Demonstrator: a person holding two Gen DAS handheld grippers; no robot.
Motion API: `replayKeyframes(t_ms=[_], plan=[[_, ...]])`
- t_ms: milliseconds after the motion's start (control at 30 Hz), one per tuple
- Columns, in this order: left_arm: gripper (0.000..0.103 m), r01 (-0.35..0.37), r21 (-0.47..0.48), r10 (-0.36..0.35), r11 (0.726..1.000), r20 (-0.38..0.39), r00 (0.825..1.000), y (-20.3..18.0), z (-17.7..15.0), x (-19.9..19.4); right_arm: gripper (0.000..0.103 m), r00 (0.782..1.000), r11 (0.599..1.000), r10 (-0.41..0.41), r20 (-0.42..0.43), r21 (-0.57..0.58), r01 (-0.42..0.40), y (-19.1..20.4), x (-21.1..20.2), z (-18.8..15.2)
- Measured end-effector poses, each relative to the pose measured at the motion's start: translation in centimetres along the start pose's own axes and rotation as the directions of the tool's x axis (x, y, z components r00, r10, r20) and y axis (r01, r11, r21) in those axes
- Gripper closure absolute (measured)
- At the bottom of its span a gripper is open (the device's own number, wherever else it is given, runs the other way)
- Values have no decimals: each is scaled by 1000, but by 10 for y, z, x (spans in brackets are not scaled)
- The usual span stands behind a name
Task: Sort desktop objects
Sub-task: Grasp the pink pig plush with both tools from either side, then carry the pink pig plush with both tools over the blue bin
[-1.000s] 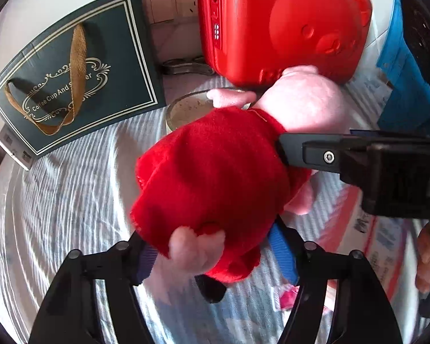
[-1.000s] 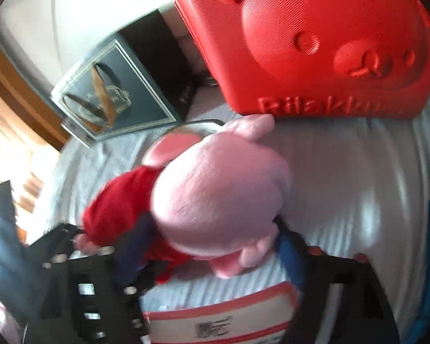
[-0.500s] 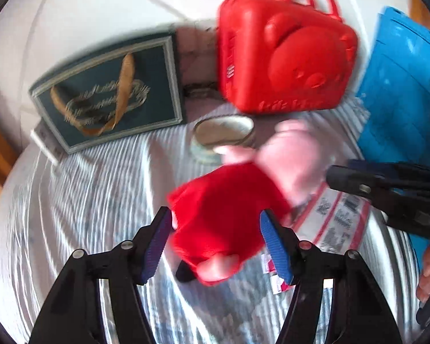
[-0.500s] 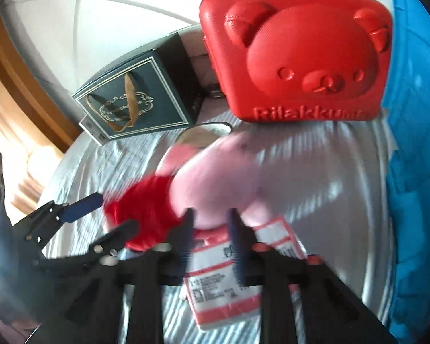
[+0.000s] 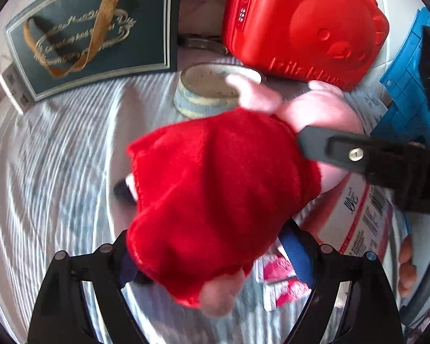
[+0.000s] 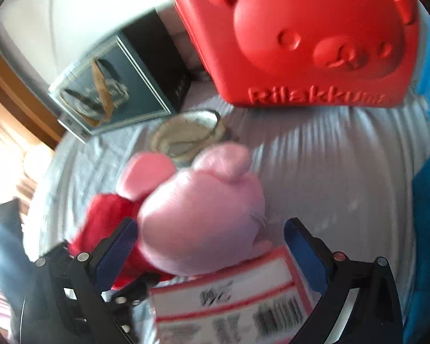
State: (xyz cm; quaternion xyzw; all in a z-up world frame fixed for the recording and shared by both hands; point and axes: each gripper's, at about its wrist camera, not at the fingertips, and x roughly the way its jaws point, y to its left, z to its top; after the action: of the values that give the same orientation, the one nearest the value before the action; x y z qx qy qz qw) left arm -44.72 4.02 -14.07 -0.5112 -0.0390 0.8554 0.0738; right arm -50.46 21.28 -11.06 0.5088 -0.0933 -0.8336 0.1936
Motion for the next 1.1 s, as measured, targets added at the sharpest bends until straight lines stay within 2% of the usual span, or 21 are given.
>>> replayKeyframes(t_ms=[33,100,133,167,233,400,567,767,900,967,1100], plan=[[18,-7,15,7,1000,8,1000,-1,2,1,0,999,999,44,-2,32,-44,-5,5,1],[23,-17,51,16,999,16,1000,-2,4,5,4,998,997,58,-5,47,-58,-8,11,3],[25,-22,68,21,997,21,1000,-3,4,4,9,998,998,59,-3,32,-59,-4,9,5],[28,-29,84,26,996,30,999,-5,4,1,23,998,998,57,13,12,-57,2,1,6],[33,-46,112,39,993,68,997,-9,4,-12,31,998,999,26,57,-24,-24,10,-14,7],[33,-88,162,58,983,183,981,-18,6,-64,33,985,998,59,164,-39,-54,24,-66,7],[33,-94,189,34,977,299,954,-31,14,-131,33,956,997,60,289,-65,-43,48,-143,1],[33,-72,238,-36,969,422,906,-62,17,-216,33,905,997,4,424,-67,27,83,-251,-13],[33,-45,285,-99,958,470,877,-89,19,-264,35,862,995,-76,502,-17,98,98,-320,-31],[33,-15,322,-152,947,486,861,-105,23,-287,35,838,989,-136,528,30,142,101,-349,-40],[33,11,436,-258,900,511,820,-164,32,-322,38,752,966,-256,607,146,211,87,-417,-62]])
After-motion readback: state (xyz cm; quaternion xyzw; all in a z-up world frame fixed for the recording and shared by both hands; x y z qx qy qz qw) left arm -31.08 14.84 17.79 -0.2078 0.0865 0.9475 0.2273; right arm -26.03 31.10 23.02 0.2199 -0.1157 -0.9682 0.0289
